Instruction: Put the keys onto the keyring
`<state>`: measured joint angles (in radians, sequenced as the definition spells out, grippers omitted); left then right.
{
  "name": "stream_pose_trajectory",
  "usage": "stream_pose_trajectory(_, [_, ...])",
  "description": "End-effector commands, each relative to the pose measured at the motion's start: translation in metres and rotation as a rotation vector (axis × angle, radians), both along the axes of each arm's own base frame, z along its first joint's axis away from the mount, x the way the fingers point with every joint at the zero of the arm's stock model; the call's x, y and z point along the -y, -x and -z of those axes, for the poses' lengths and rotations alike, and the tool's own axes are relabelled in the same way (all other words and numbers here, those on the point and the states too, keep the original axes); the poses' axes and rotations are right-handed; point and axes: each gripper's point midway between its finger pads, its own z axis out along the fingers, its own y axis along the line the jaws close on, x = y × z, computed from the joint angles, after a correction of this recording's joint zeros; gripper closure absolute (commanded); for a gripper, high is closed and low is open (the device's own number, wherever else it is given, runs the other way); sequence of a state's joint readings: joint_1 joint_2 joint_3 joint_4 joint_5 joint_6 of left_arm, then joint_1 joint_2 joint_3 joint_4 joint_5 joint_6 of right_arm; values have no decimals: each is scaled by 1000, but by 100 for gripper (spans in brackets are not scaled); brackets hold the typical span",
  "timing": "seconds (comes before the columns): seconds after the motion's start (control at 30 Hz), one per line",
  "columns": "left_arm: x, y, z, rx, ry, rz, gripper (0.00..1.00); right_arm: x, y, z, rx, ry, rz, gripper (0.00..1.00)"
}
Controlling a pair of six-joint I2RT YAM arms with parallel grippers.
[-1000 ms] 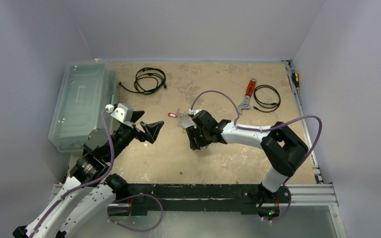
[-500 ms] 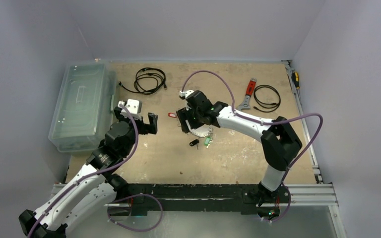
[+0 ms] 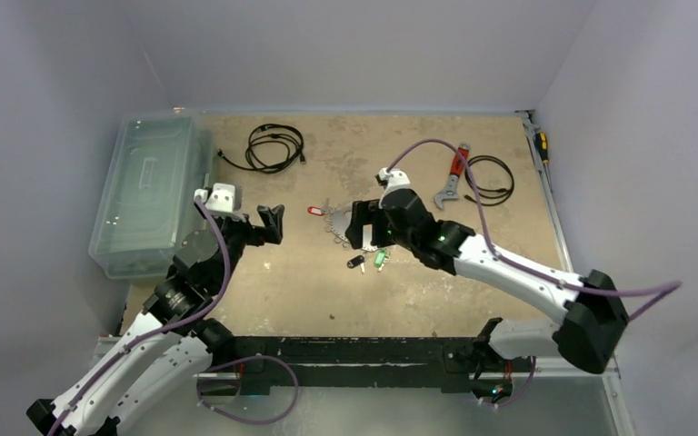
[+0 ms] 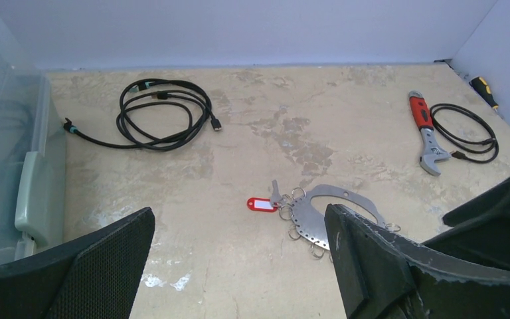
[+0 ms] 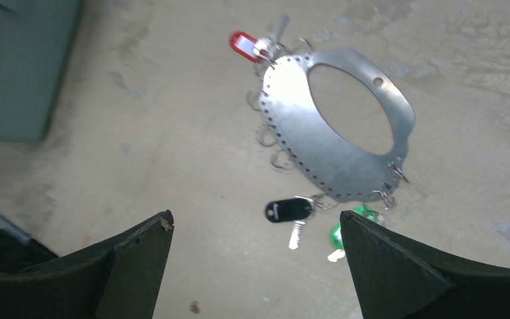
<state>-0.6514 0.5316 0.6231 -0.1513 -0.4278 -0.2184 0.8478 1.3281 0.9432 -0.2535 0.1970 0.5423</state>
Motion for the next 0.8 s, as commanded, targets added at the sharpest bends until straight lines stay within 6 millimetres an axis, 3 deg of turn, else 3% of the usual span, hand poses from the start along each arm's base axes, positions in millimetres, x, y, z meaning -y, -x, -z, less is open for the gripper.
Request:
stream_pose_trajectory(0.0, [2, -1, -10, -13, 12, -2, 2, -5, 9, -56, 85, -224, 23, 1])
stream_pose_trajectory(0.23, [2, -4, -7, -27, 0, -16, 2, 9, 20, -102, 205, -406, 46, 1])
stream_pose_trajectory(0.47, [14, -11, 3, -60, -4, 14, 3, 38, 28, -127, 282, -517, 125, 1])
stream_pose_trajectory(0.77, [18, -17, 9, -85, -16, 9, 4, 65, 55, -99, 245, -557, 147, 1])
